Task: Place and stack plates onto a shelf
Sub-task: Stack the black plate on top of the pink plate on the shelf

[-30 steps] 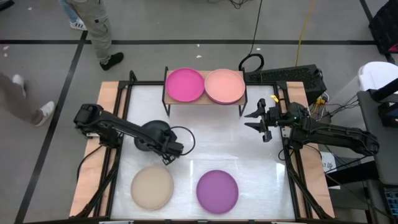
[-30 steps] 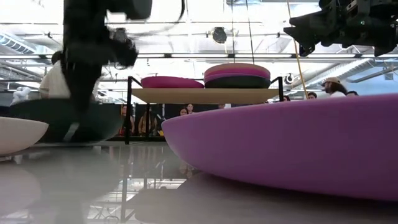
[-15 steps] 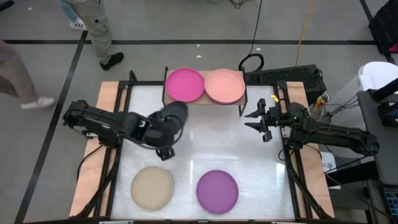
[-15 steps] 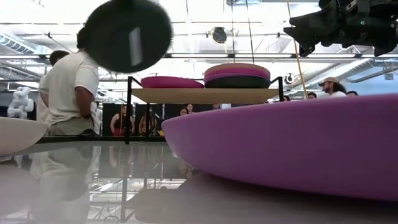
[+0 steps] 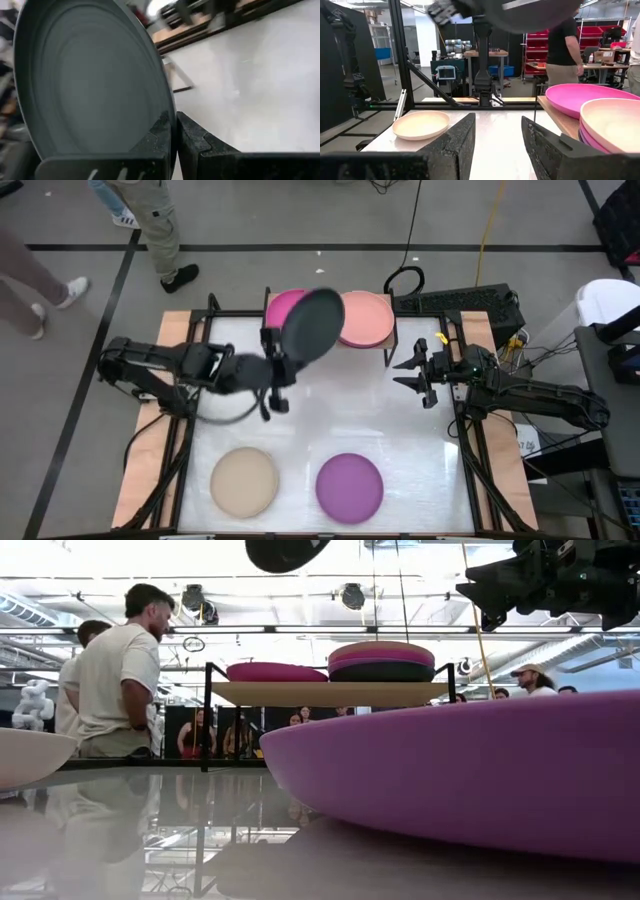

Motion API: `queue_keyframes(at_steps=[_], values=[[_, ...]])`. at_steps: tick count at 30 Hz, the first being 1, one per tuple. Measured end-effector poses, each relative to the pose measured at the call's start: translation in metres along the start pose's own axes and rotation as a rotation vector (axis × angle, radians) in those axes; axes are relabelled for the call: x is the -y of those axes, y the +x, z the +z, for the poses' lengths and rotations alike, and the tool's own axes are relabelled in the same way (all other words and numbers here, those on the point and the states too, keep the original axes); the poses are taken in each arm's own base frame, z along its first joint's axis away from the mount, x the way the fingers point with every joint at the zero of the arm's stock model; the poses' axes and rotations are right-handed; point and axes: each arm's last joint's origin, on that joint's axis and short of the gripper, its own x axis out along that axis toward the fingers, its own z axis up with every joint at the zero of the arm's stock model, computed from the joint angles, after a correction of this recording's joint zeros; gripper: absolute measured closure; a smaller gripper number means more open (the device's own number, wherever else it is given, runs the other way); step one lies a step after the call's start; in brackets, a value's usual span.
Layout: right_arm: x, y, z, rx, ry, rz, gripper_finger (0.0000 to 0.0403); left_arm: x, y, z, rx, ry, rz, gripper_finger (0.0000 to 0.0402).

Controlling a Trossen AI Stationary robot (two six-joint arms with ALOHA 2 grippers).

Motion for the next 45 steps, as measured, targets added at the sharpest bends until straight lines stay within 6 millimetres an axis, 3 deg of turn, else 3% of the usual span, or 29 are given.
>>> queue_keyframes(at_steps=[8,15,22,28,34,45], values=[[0.0,0.0,0.0,-0.001,0.0,0.0,0.0261,-0.055,0.032,-0.023,-0.131,0.086,0.131,0.039],[0.0,0.0,0.0,-0.003,0.0,0.0,0.0261,-0.079,0.076,-0.047,-0.241,0.168,0.067,0.039],[0.0,0.0,-0.001,-0.007,0.0,0.0,0.0261,-0.084,0.113,-0.068,-0.371,0.212,0.016,0.039],[0.0,0.0,-0.003,-0.025,0.006,0.001,0.0261,-0.081,0.131,-0.094,-0.533,0.188,-0.115,0.039],[0.0,0.0,-0.003,-0.03,0.006,0.0,0.0261,-0.079,0.137,-0.105,-0.607,0.159,-0.178,0.0388],[0.0,0.0,-0.003,-0.03,0.006,0.001,0.0261,-0.074,0.132,-0.108,-0.644,0.068,-0.239,0.0305]])
